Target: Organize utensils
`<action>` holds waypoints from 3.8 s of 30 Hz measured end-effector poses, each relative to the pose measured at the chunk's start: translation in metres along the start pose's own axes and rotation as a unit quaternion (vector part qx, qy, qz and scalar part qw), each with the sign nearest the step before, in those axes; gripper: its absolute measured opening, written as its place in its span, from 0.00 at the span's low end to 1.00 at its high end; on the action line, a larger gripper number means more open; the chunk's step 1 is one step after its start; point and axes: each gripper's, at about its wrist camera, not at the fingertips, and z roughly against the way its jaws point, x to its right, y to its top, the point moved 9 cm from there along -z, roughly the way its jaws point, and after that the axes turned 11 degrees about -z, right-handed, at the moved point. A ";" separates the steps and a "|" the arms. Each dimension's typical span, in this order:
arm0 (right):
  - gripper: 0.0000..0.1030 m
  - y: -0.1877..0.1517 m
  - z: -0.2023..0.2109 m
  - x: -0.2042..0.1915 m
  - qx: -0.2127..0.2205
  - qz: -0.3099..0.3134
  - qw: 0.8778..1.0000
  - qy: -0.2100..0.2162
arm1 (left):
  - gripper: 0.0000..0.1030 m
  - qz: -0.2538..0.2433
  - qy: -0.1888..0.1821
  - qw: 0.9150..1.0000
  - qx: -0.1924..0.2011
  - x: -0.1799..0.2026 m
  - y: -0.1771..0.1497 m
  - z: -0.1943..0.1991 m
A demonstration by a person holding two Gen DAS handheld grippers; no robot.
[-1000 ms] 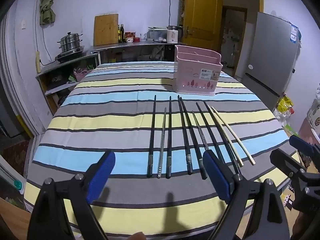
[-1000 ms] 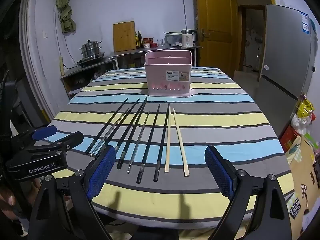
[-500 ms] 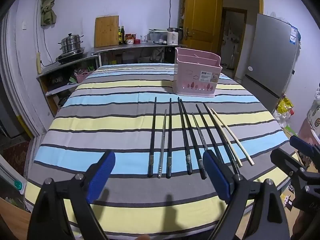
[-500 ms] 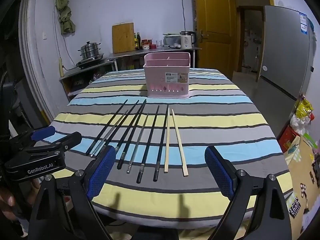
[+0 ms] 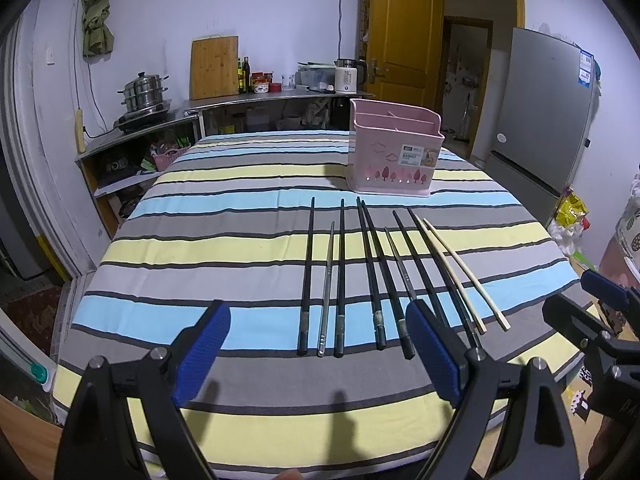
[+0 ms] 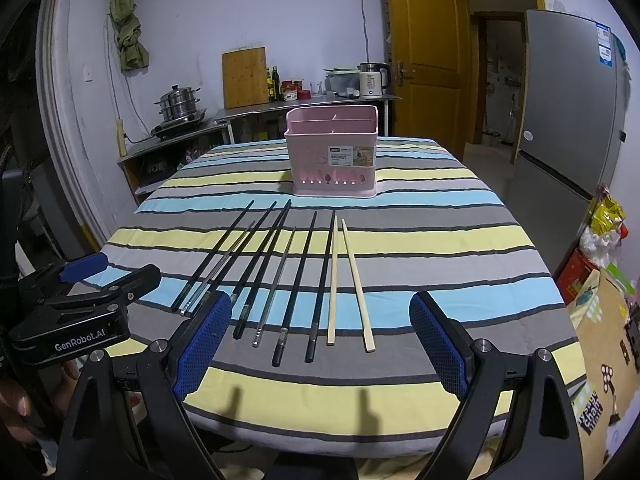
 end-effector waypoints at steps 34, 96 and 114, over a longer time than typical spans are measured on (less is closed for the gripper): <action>0.88 -0.001 -0.002 0.001 -0.003 -0.004 1.000 0.001 | 0.88 -0.003 0.000 1.000 0.001 0.001 -0.002 0.001; 0.39 0.041 -0.177 0.035 -0.118 -0.016 0.993 -0.011 | 0.55 0.005 -0.079 0.989 -0.121 -0.046 0.031 -0.164; 0.21 0.045 -0.219 0.033 -0.163 0.011 0.986 -0.021 | 0.31 -0.032 -0.091 0.985 -0.140 -0.035 0.051 -0.202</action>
